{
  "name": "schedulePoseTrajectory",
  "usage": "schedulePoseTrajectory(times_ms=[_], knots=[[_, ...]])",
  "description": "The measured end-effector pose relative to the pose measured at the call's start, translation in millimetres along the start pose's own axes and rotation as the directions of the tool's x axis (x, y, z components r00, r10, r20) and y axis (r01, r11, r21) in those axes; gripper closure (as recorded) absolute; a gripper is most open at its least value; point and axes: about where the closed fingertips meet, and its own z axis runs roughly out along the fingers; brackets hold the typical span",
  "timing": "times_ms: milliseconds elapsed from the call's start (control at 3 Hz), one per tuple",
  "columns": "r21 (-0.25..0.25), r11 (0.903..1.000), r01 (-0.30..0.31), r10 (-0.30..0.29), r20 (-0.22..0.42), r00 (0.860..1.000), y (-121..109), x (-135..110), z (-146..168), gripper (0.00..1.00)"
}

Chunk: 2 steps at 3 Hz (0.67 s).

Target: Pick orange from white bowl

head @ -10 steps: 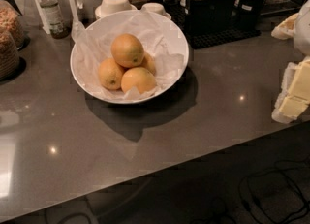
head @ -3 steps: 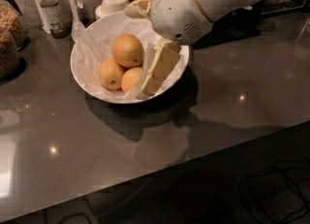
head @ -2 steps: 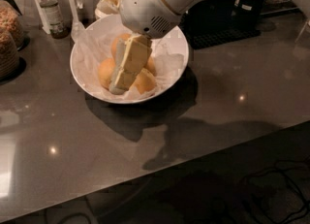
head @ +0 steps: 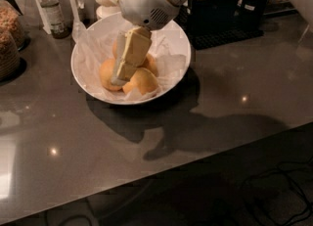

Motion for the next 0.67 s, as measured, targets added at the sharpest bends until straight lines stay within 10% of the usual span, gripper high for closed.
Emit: schedulePoseTrajectory(times_ms=[667], knots=[[-0.022, 0.9977, 0.064, -0.065, -0.046, 0.997, -67, 33, 7, 0.00]])
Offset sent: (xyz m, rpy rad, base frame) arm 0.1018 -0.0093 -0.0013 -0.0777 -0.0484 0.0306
